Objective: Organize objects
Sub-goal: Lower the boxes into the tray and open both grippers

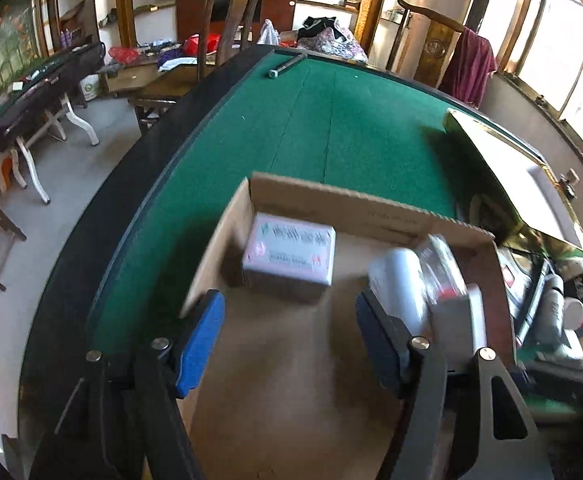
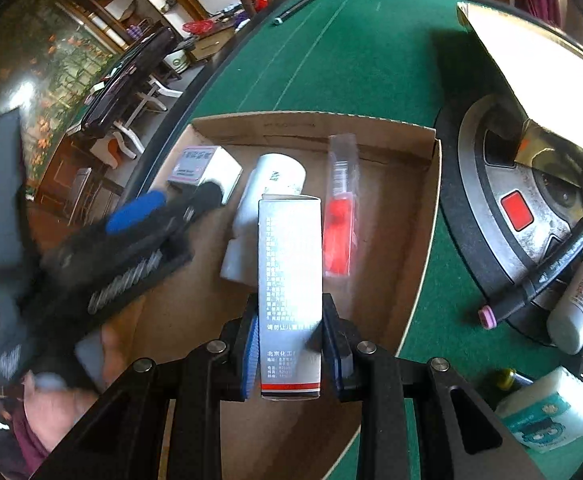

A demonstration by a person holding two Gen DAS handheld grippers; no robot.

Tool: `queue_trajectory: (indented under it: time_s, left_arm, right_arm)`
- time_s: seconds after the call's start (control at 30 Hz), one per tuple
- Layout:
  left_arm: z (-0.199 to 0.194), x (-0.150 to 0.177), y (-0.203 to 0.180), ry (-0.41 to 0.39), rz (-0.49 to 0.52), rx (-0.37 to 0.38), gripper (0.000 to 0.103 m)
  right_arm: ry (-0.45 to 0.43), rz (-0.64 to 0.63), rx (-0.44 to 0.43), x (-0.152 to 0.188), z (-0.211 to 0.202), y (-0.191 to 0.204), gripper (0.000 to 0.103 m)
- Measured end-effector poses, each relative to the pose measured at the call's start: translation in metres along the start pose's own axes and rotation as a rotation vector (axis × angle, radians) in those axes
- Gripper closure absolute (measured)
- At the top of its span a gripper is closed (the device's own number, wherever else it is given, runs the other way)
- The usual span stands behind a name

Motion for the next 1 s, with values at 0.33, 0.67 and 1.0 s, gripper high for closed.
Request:
queue_trajectory:
  time_s: [0.33, 0.67, 1.0]
  left_arm:
    - [-0.003, 0.018, 0.013, -0.018, -0.085, 0.094, 0.036]
    - [-0.030, 0.033, 0.007, -0.063, -0.139, 0.126, 0.031]
    - [-0.028, 0.053, -0.013, -0.059, -0.125, 0.021, 0.025]
  right_arm:
    - [-0.011, 0.035, 0.029, -0.038, 0.006, -0.003, 0.071]
    - [-0.091, 0.025, -0.025, -0.019, -0.023, -0.011, 0.044]
    - [-0.417, 0.058, 0.016, 0.057, -0.104, -0.044, 0.015]
Point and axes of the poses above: each gripper's, at about its wrist camera, not at the fingertips, and z roughly the way its jaws point, y to its left, x to its underside, the point moved 5 cm from there along z, roughly the way its jaws point, and after that the axes turned 12 degrees about y, right-handed, at the moved point
